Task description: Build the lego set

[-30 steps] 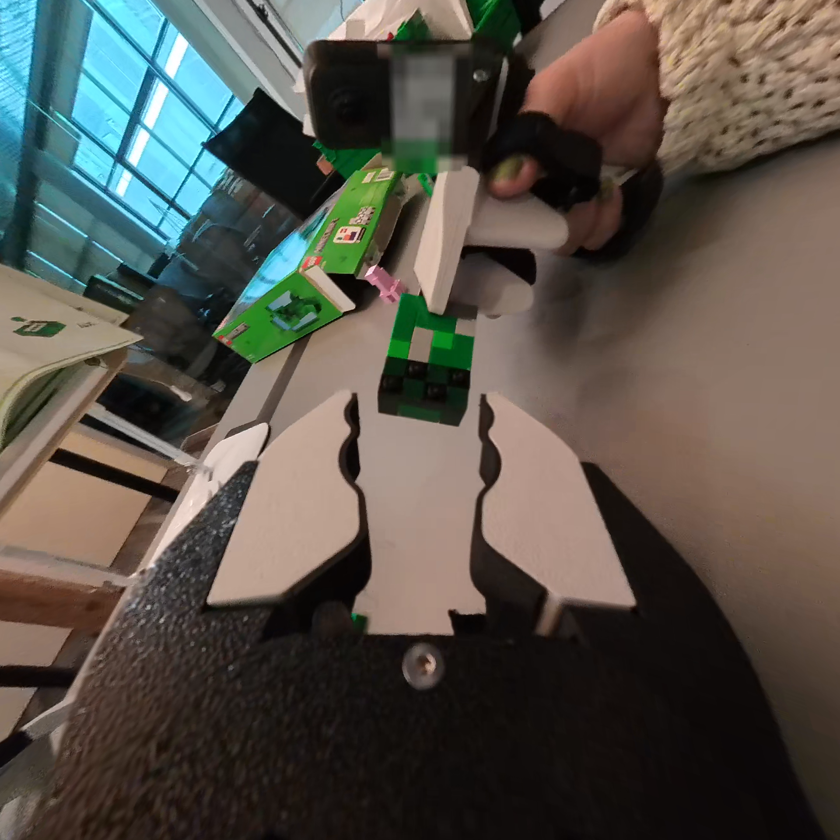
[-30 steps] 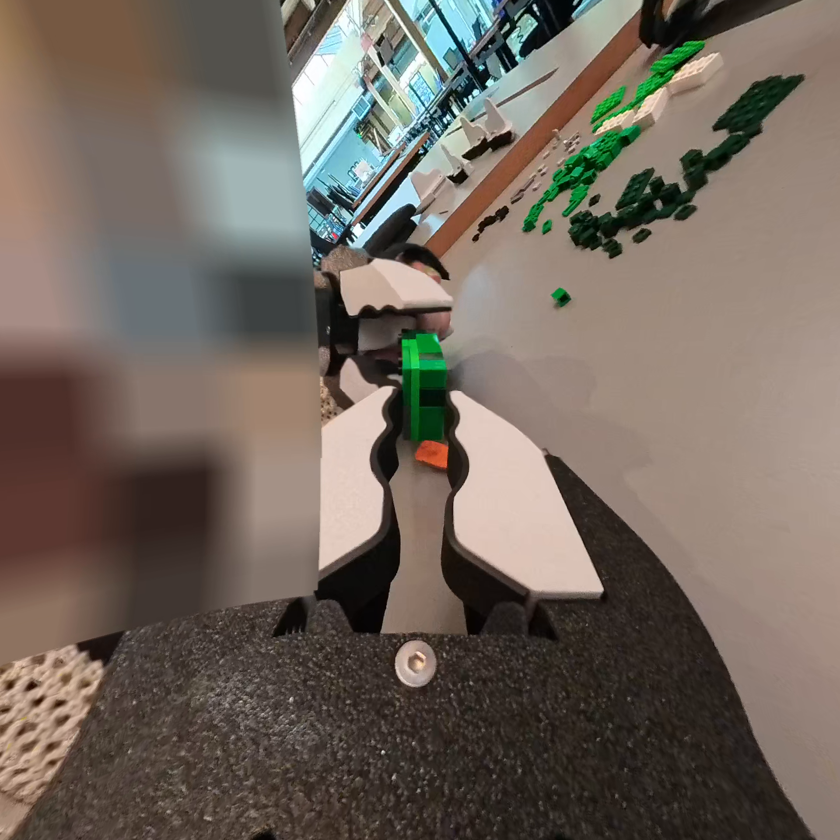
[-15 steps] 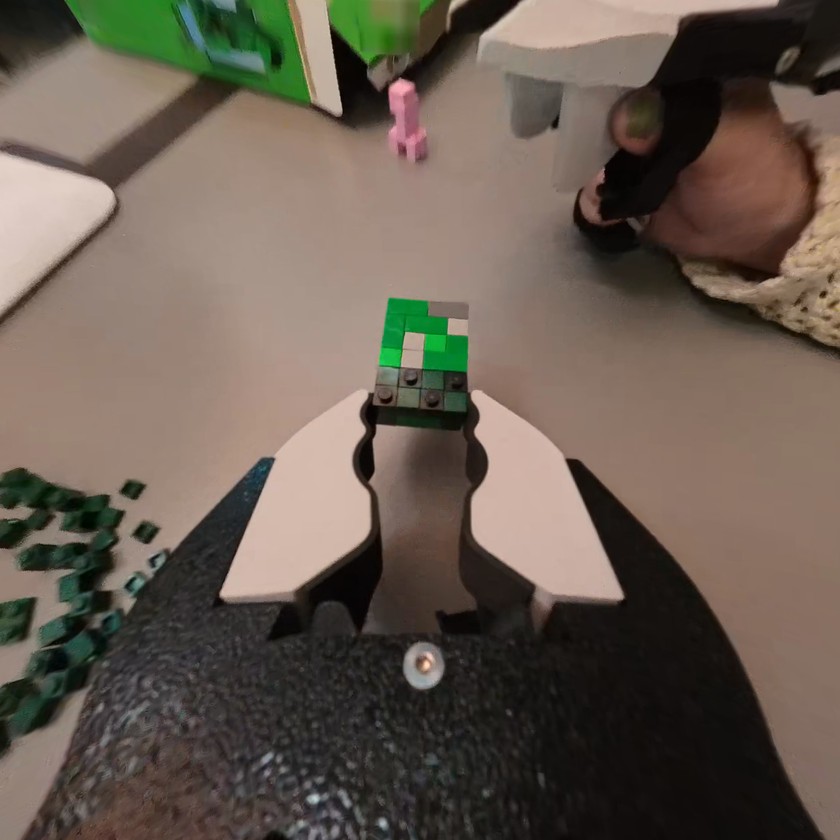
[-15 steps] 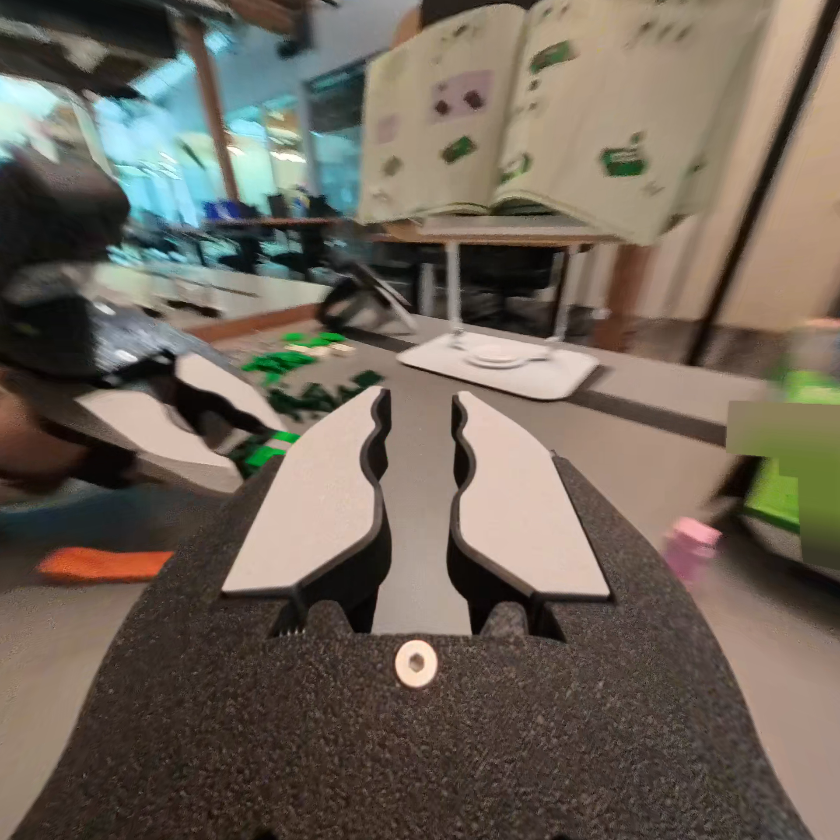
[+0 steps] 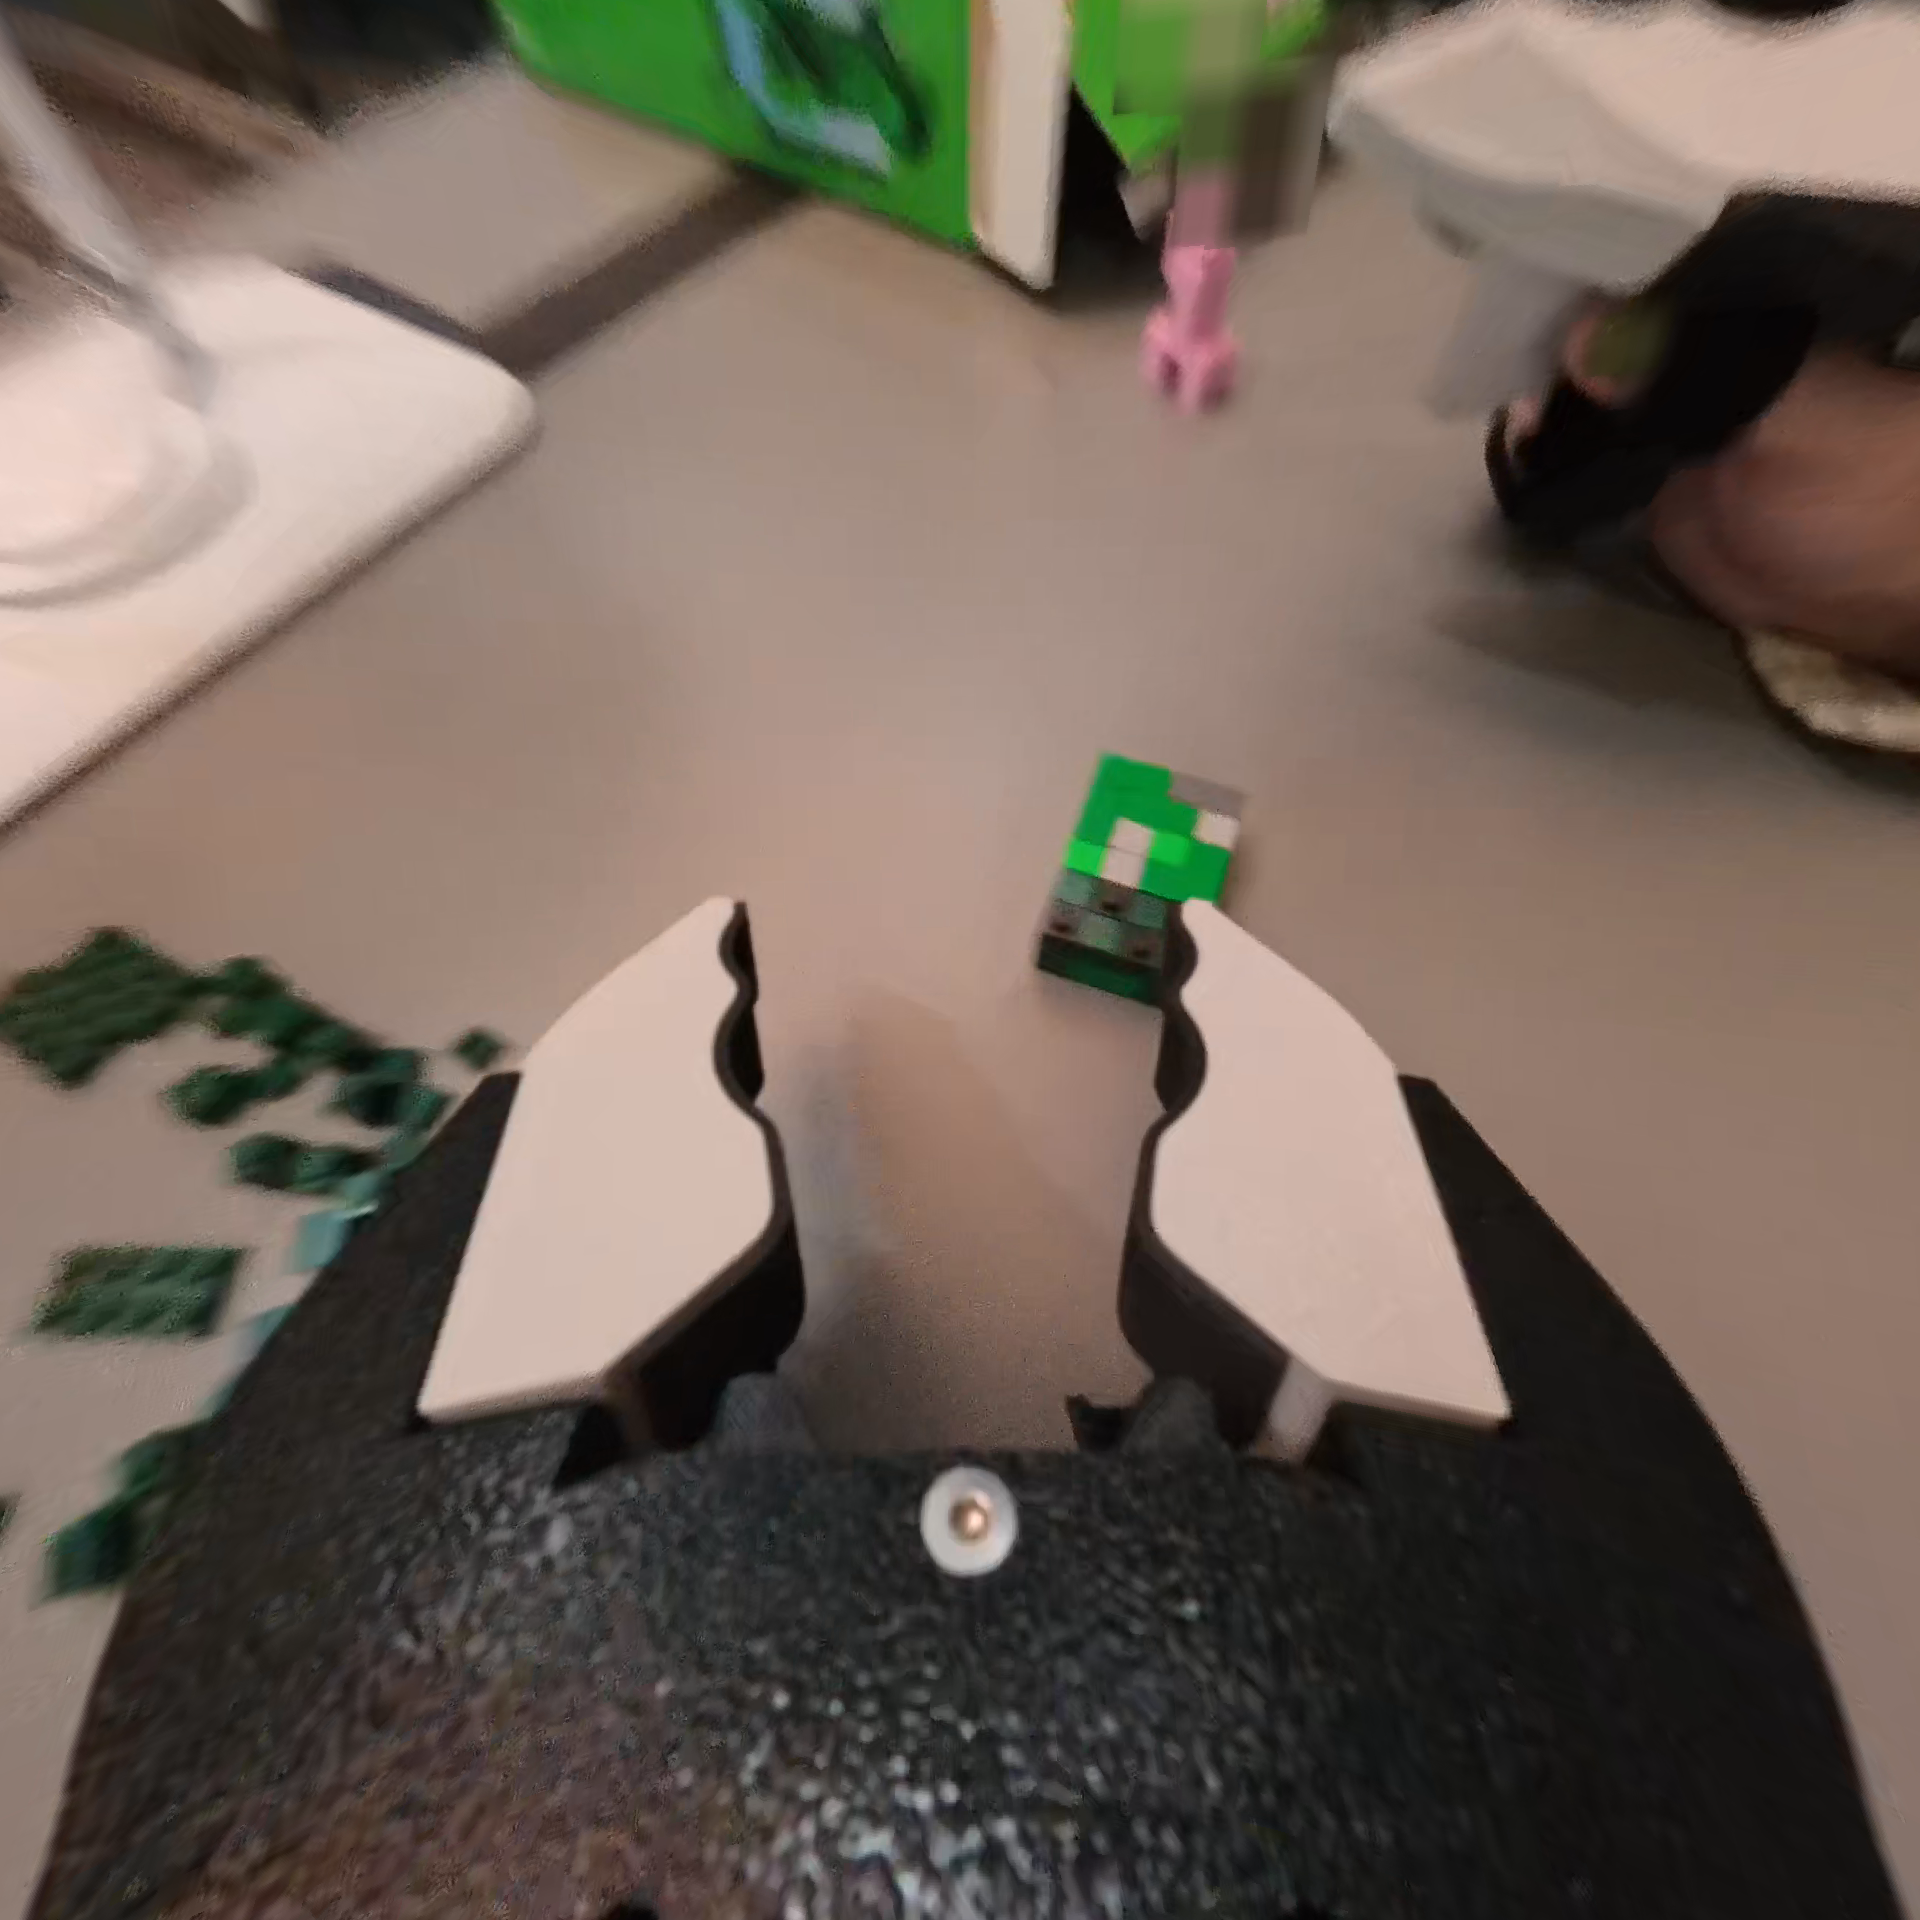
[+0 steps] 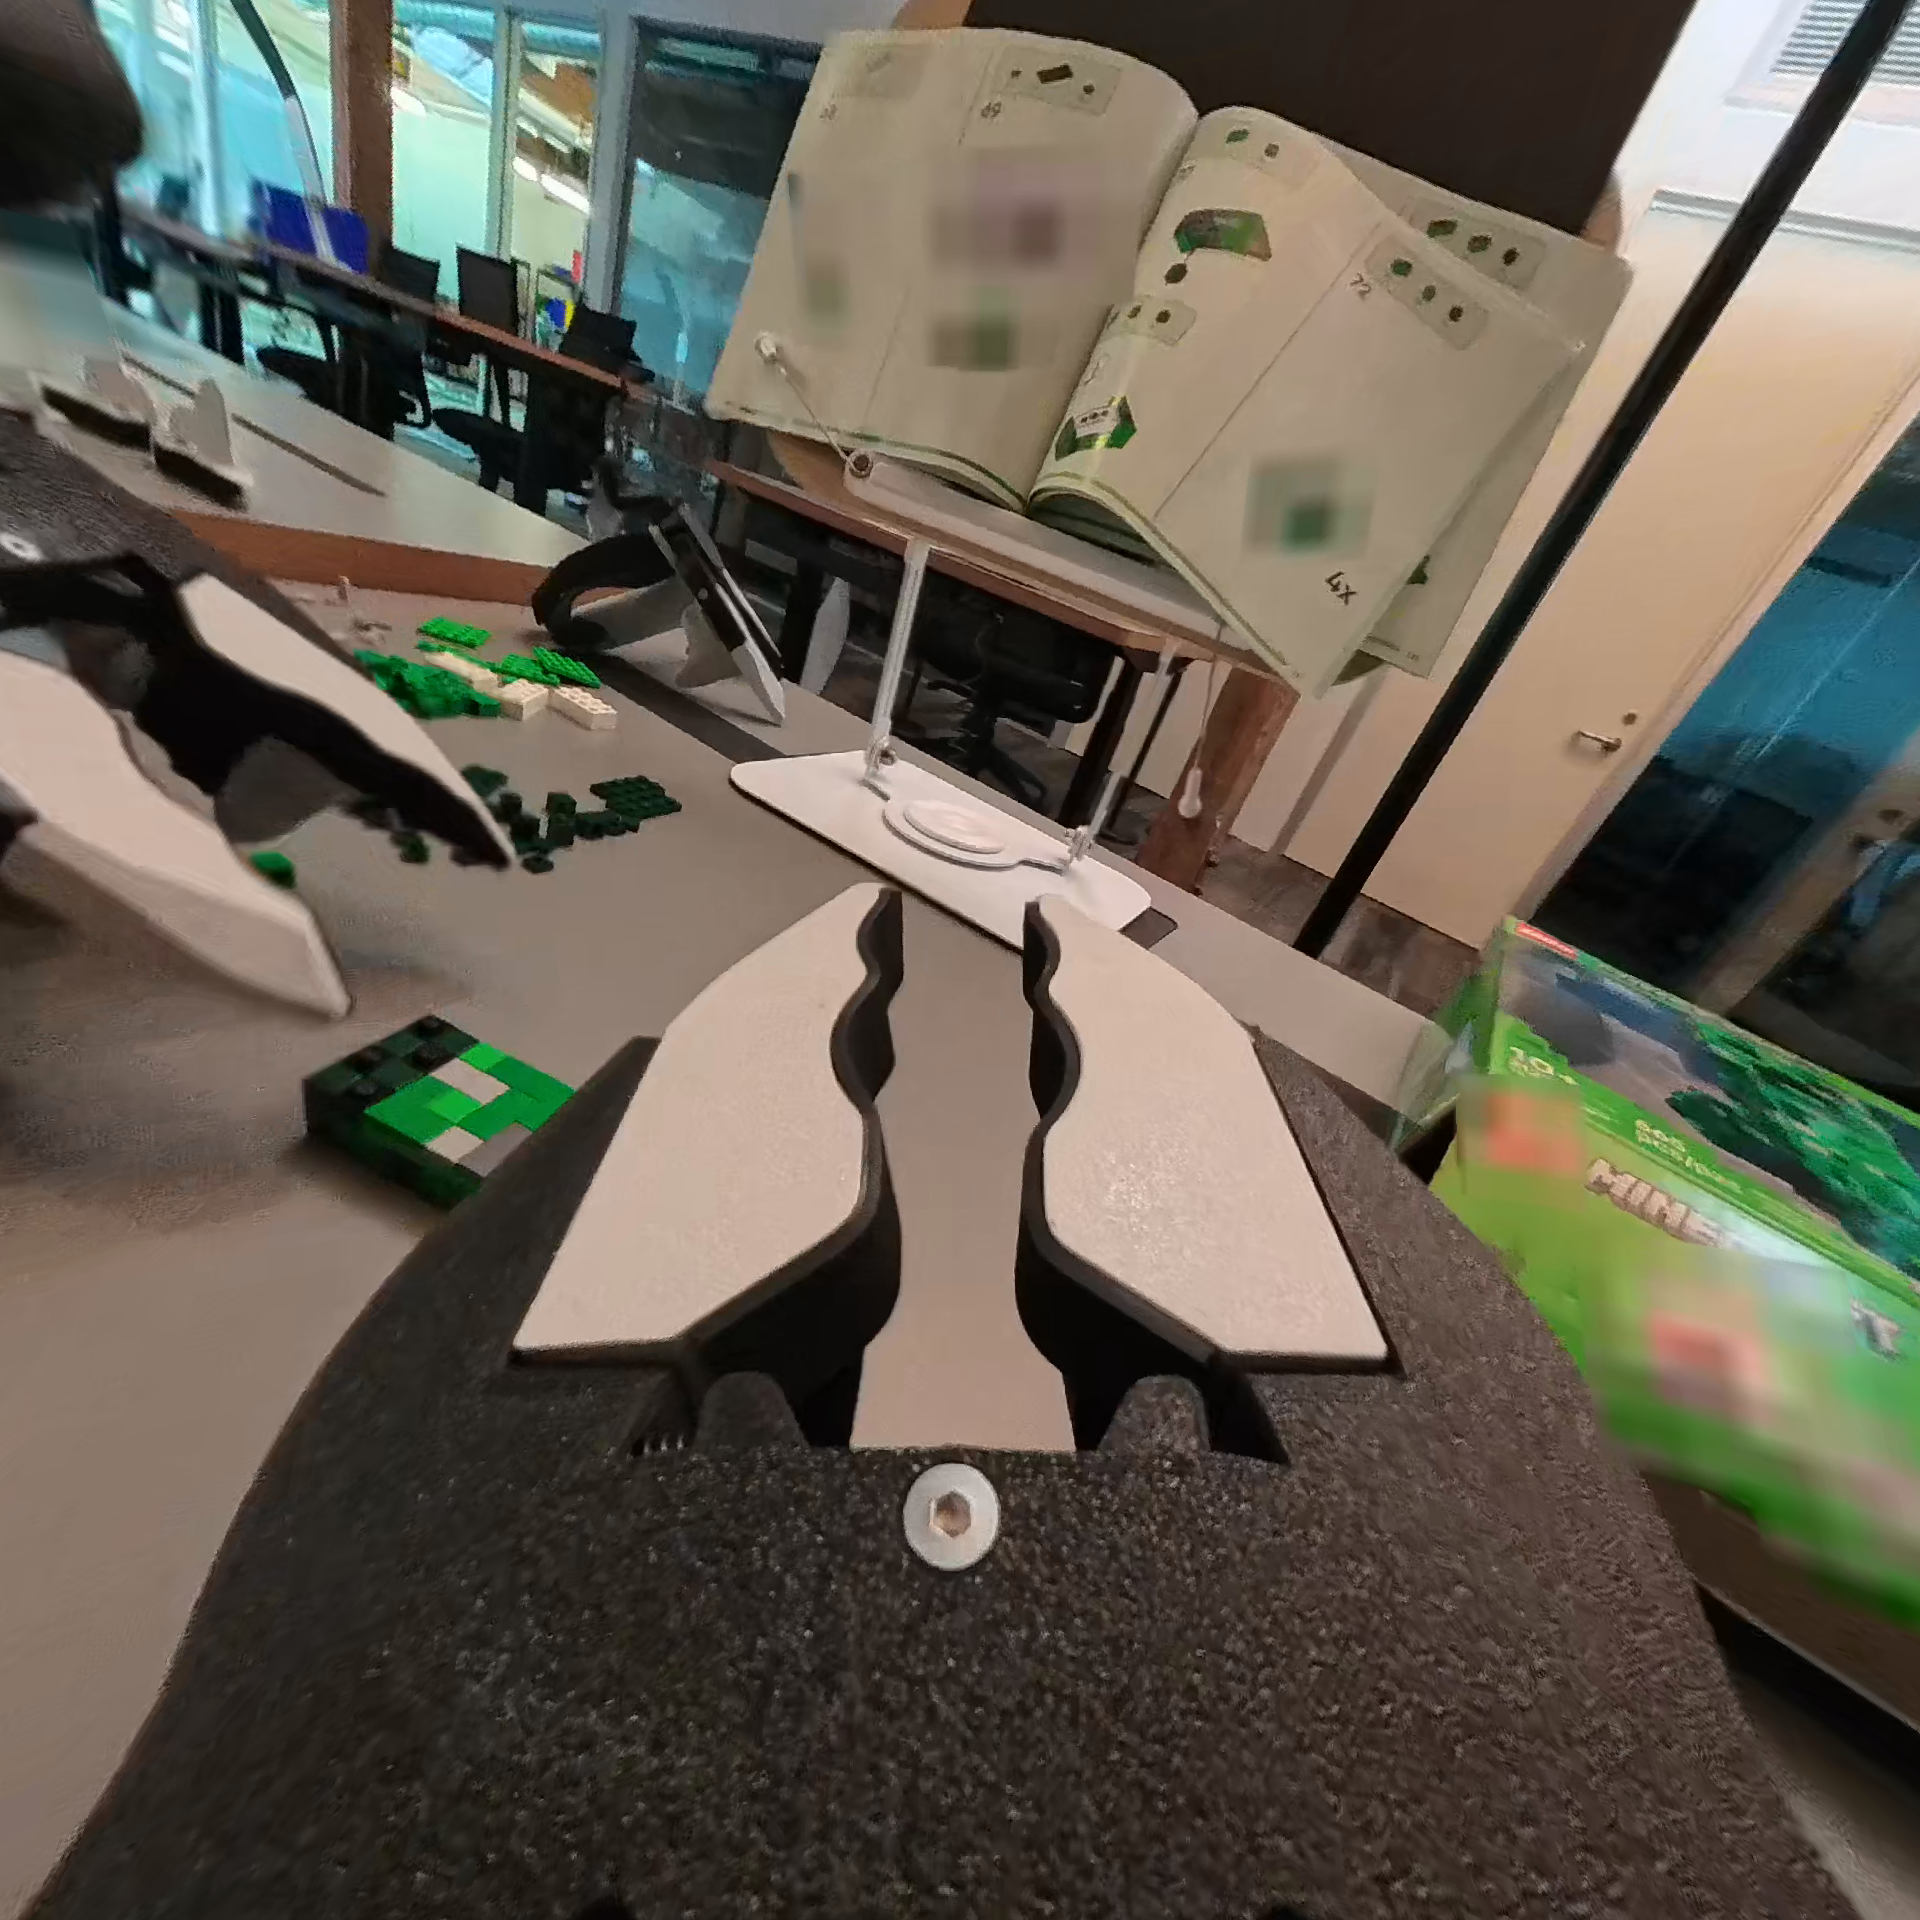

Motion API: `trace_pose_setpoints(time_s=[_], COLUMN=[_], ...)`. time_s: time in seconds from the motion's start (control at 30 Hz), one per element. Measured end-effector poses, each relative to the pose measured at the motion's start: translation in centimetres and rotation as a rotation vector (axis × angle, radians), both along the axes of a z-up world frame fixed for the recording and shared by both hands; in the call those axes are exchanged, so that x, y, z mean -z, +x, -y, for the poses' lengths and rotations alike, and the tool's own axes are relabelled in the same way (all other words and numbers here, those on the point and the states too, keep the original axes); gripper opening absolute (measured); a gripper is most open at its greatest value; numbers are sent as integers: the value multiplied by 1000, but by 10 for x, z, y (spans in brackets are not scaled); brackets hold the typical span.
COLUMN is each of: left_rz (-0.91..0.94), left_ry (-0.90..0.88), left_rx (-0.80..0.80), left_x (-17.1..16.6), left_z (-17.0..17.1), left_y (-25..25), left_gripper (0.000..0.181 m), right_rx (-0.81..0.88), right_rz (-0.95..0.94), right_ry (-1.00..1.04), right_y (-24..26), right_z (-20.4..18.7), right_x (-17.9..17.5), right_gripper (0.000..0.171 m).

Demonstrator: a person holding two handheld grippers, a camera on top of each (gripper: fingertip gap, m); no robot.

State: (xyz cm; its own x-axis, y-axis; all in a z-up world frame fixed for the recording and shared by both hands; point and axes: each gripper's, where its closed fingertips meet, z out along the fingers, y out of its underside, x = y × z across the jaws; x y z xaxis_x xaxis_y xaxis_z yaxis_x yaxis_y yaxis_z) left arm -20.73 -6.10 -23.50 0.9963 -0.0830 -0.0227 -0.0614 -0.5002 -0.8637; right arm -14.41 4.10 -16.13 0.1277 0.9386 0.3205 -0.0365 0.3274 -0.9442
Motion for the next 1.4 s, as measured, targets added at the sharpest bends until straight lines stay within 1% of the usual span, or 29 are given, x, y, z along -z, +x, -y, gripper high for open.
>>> trace_pose_setpoints(time_s=[0.13, 0.2, 0.27, 0.3, 0.4, 0.57, 0.7, 0.77, 0.9, 1.2, 1.4], left_rz=[-99, -172, -240, -237, -218, -293, -299, -291, -302, -312, -302], left_ry=[363, 501, 575, 581, 578, 588, 600, 601, 587, 590, 576], left_rx=[-212, -324, -429, -455, -456, -459, -460, -445, -366, -272, -231], left_x=[-55, -70, -76, -78, -75, -78, -80, -80, -78, -77, -74], left_z=[23, 40, 51, 51, 43, 39, 34, 27, 14, 10, 8], left_y=[-51, -74, -94, -100, -105, -107, -111, -110, -97, -78, -71], left_gripper=[63, 54, 47, 48, 47, 42, 40, 40, 37, 37, 39], right_rx=[-2, 13, 33, 38, 53, 86, 106, 115, 130, 106, 95], right_rz=[-34, -39, -63, -73, -107, -142, -149, -152, -150, -166, -165], right_ry=[-38, -51, -72, -73, -49, -92, -112, -116, -123, -172, -149], right_y=[2, -1, -7, -11, -30, -75, -111, -126, -150, -151, -145], right_z=[-2, -4, -4, -4, -3, -18, -30, -37, -50, -54, -48], right_x=[-4, -4, -7, -9, -13, -16, -16, -16, -15, -16, -17], right_gripper=[23, 23, 23, 23, 23, 23, 21, 21, 20, 17, 17])
